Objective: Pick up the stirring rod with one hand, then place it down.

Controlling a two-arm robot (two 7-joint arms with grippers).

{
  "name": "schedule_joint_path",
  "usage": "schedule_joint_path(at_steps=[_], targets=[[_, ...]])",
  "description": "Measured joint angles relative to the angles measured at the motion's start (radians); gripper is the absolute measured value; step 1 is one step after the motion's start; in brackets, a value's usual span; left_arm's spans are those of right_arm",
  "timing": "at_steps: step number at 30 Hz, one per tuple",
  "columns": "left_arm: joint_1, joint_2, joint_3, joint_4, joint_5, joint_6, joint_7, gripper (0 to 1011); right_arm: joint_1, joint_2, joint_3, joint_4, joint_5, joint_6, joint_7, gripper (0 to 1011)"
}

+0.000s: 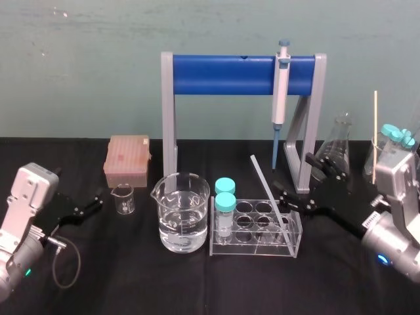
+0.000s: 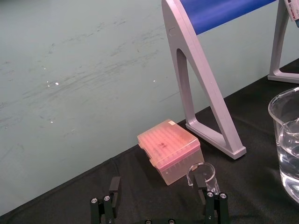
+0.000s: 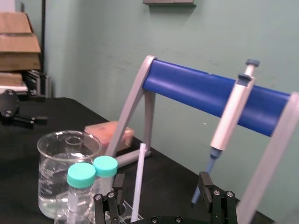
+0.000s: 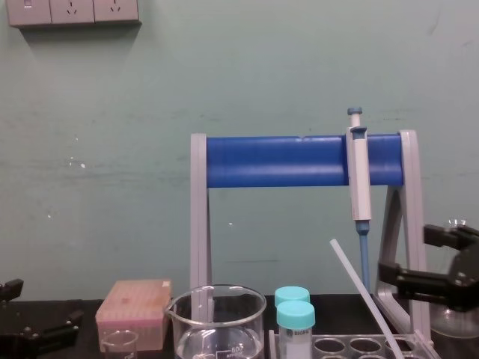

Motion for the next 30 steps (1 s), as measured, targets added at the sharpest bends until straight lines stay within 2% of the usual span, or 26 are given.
schedule_joint_path(at_steps=[7,11,19,23,30], targets=[[0.000,0.000,0.000,0.000,0.000,0.000,0.000,1000,0.074,-0.051,-0.012,0.088,0.048,0.037,0.105,1000],[0.000,0.000,0.000,0.000,0.000,0.000,0.000,1000,0.116,-0.085,-0.022,0.149,0.080,0.082,0.169,1000],[0.000,0.000,0.000,0.000,0.000,0.000,0.000,1000,0.166,-0.129,-0.025,0.223,0.126,0.166,0.254,1000],[0.000,0.000,0.000,0.000,0.000,0.000,0.000,1000,0.190,-0.148,-0.024,0.257,0.139,0.203,0.275,1000],[0.000,0.000,0.000,0.000,0.000,0.000,0.000,1000,0.205,-0.161,-0.023,0.280,0.139,0.229,0.271,1000]])
